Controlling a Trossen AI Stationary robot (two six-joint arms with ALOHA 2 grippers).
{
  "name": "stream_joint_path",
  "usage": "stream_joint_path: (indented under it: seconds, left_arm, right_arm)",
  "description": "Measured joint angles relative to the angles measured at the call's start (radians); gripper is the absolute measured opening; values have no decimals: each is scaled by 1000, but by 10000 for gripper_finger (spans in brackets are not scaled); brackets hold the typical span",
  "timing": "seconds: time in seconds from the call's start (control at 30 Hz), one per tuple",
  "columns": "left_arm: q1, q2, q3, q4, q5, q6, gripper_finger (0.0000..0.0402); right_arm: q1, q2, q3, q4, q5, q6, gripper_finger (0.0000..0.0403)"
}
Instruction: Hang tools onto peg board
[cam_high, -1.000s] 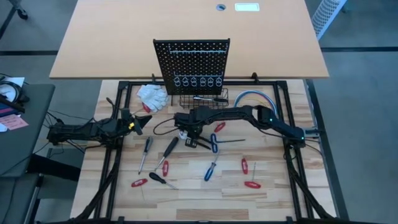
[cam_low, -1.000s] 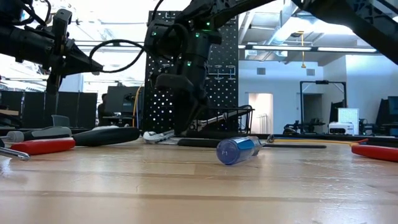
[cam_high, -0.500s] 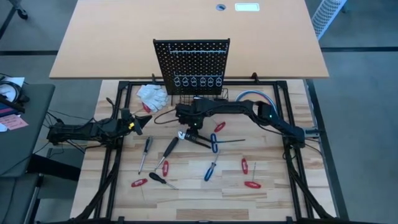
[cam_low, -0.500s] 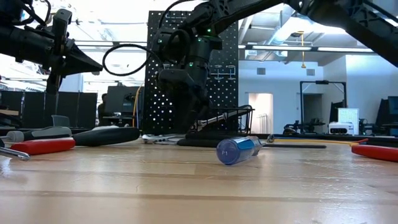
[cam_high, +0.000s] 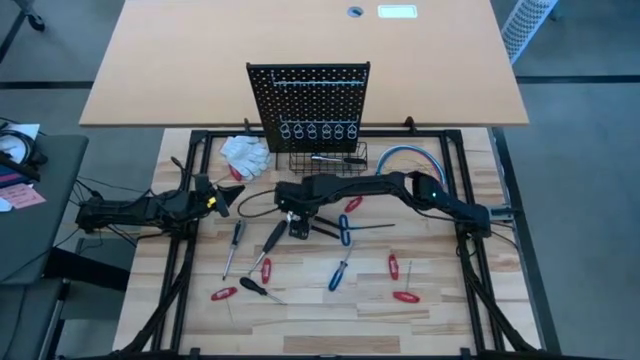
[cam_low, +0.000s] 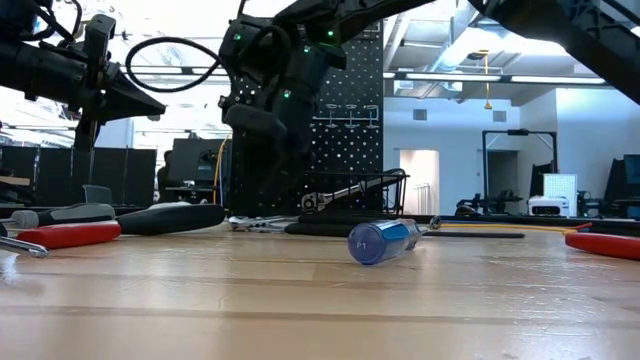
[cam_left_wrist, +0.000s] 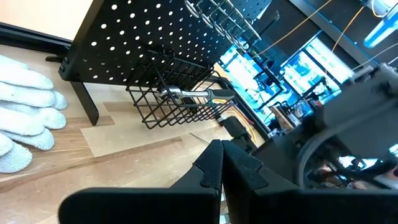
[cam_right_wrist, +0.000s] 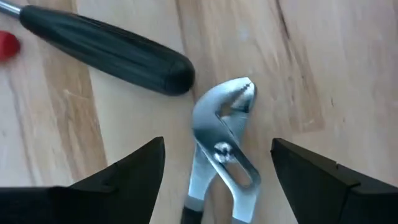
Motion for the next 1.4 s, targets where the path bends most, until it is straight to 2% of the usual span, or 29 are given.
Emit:
stream_joint_path:
  seconds: [0.3, 0.5, 0.67, 0.93, 1.07, 1.4]
  left_arm:
    - [0, 0, 0, 0, 0, 18, 0]
    - [0, 0, 0, 0, 0, 18, 0]
    - [0, 0, 0, 0, 0, 8, 0]
    - [0, 0, 0, 1, 0, -1, 0]
    - [0, 0, 0, 1, 0, -1, 0]
    - [0, 0, 0, 1, 0, -1, 0]
  right_arm:
    - [-2, -1, -92, 49, 11, 107, 301]
    - [-5, -4, -134, 104, 17, 87, 284]
    - [7, -9, -174, 122, 23, 77, 237]
    - [18, -11, -232, 109, 23, 73, 112]
    - [2, -14, -232, 100, 3, 77, 66]
    - [-52, -72, -243, 106, -95, 69, 60]
